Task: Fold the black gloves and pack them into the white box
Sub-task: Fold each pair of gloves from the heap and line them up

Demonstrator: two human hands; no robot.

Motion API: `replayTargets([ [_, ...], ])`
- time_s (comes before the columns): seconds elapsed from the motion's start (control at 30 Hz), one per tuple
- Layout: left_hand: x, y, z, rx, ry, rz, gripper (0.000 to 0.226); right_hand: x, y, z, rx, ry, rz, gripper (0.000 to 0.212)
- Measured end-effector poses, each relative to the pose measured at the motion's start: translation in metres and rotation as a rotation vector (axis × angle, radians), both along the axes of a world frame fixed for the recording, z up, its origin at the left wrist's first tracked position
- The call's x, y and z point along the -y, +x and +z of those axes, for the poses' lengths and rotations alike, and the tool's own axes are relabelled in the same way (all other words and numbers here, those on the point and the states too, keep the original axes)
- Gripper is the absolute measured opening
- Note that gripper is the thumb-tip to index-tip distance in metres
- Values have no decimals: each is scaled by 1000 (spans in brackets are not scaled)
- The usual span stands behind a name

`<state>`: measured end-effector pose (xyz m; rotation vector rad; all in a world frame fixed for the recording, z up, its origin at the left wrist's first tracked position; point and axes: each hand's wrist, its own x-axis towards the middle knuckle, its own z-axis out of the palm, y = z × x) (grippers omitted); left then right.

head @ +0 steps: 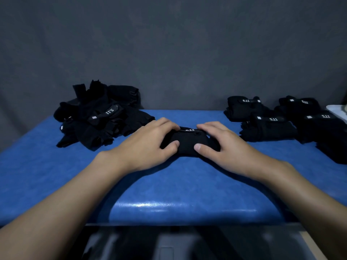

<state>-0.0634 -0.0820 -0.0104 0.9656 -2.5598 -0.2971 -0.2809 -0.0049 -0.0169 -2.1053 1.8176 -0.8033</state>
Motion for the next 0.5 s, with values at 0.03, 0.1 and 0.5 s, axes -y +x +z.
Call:
replayTargets([
  [0.03, 1, 0, 0, 14, 3, 9, 60, 0, 0, 0, -2, 4, -1, 62],
  [0.1, 1, 0, -1, 32, 12, 24, 62, 1, 0, 1, -7, 11, 3, 63],
  [0.5, 4, 0, -2, 137, 29, 46, 70, -4, -1, 2, 3, -37, 49, 50],
])
